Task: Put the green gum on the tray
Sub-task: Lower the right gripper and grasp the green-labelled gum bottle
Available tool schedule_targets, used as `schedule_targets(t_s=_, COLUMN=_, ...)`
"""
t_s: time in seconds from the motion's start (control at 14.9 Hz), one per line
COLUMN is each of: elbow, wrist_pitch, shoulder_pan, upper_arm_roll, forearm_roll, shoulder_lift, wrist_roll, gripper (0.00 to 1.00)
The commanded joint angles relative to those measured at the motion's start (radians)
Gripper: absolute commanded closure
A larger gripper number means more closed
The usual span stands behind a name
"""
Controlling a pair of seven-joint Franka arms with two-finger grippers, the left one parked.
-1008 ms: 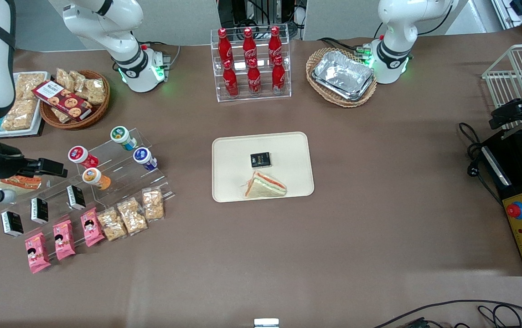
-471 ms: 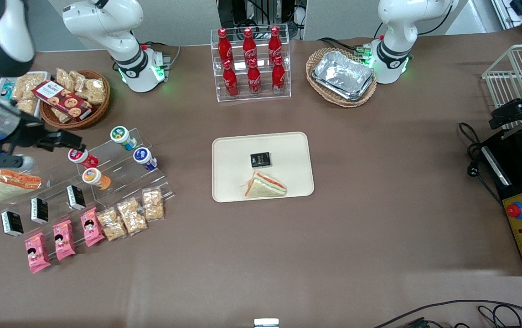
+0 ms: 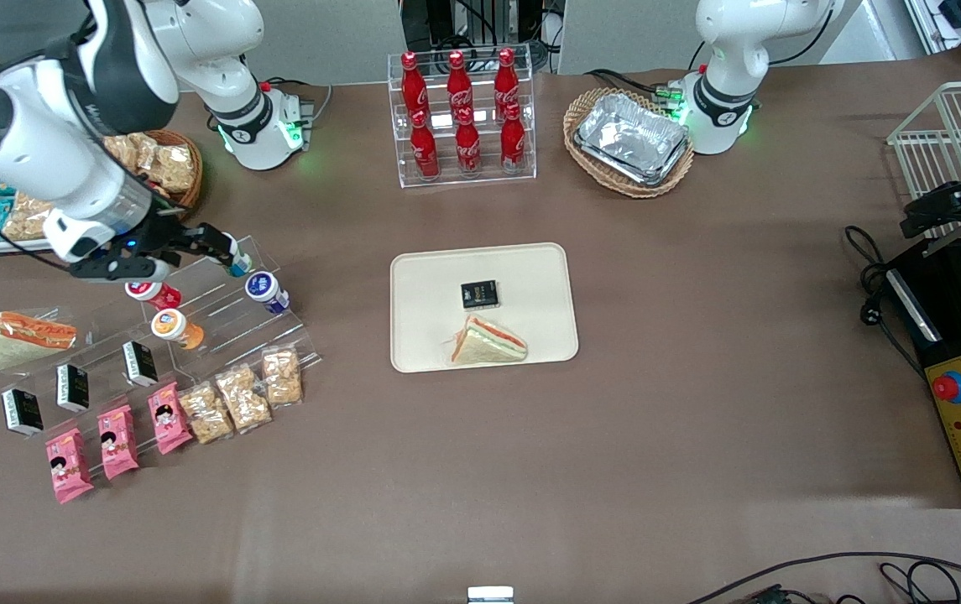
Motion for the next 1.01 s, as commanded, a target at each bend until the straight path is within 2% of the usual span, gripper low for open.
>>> schedule_targets(t_s=0.0, elbow=-0.137, wrist_pitch=0.073, shoulder_pan=-0.006, upper_arm_roll=-0.003, forearm_roll=0.000, shoulder_lift=-0.096, wrist_roll=-0.040, gripper=0.00)
schedule_targets(t_s=0.2, elbow=-0.162, wrist_pitch=0.076, shoulder_pan=-0.011, upper_arm_roll=-0.005, forearm_roll=-0.009, shoulder_lift=-0.095, wrist_roll=-0.070, gripper=0.00)
schedule_targets(t_s=0.34, elbow=-0.166, wrist_pitch=0.076, shoulder_pan=-0.011, upper_arm_roll=-0.005, forearm_roll=-0.079, shoulder_lift=-0.083, wrist_roll=-0.071, gripper=0.00)
schedule_targets(t_s=0.74, elbow=-0.263, wrist_pitch=0.192, shoulder_pan=-0.011, upper_arm_roll=-0.005, forearm_roll=-0.083, shoulder_lift=-0.069, wrist_roll=-0.059, gripper=0.00)
schedule_targets(t_s=0.94, elbow=-0.268, wrist_pitch=0.194, shoulder_pan=-0.009, upper_arm_roll=-0.005, forearm_roll=-0.083, shoulder_lift=-0.055, wrist_roll=-0.058, gripper=0.01)
